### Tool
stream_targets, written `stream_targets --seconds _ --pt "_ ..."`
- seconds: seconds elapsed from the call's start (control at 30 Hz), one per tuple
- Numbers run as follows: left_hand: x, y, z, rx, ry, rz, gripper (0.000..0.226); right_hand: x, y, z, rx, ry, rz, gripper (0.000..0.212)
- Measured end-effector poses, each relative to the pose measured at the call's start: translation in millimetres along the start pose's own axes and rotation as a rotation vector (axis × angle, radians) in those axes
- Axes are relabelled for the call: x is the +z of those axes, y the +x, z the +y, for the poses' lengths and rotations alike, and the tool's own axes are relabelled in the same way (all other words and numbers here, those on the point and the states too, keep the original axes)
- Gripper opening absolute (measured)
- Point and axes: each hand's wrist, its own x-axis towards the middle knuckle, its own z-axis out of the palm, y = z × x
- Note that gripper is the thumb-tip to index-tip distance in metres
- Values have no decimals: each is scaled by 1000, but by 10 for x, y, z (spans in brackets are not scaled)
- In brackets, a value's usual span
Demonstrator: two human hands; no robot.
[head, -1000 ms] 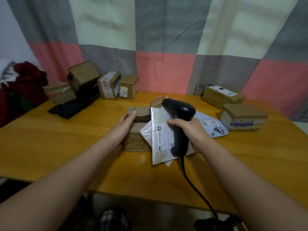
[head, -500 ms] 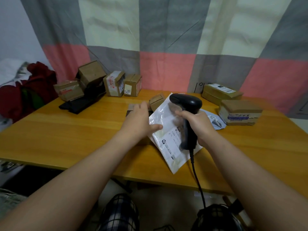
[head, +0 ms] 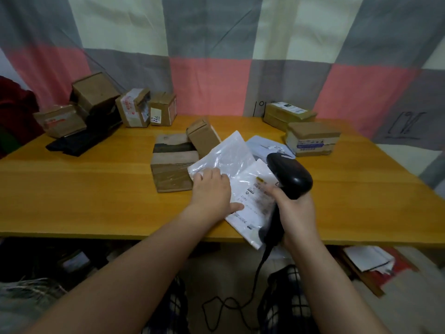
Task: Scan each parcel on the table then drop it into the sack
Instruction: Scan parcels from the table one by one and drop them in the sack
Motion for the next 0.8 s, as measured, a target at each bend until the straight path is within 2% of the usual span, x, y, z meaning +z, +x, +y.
stream_targets --seconds 0.1,0.23,0.33,0.47,0.53,0.63,0.7,0.8 --pt "-8 72 78 -48 -93 -170 72 -148 -3 32 58 53 1 37" --pt "-22 102 103 -72 -164 -196 57 -271 -54 174 84 -17 -5 40" --pt "-34 6 109 -52 -232 -45 38 -324 -136 204 28 -64 -16 39" --pt "-36 -267 -34 -85 -894 266 9 -310 -218 139 -10 -20 -111 36" --pt "-73 -425 -99 -116 -1131 367 12 -263 -236 103 -42 0 -168 34" --pt "38 -512 -251 -142 -1305 356 22 -122 -243 62 -117 -8 -230 34" --pt "141 -508 -389 -179 -1263 291 30 4 -223 50 -183 -77 -255 44" --pt "217 -514 -615 -201 -1190 268 23 193 -194 11 -255 -169 -301 54"
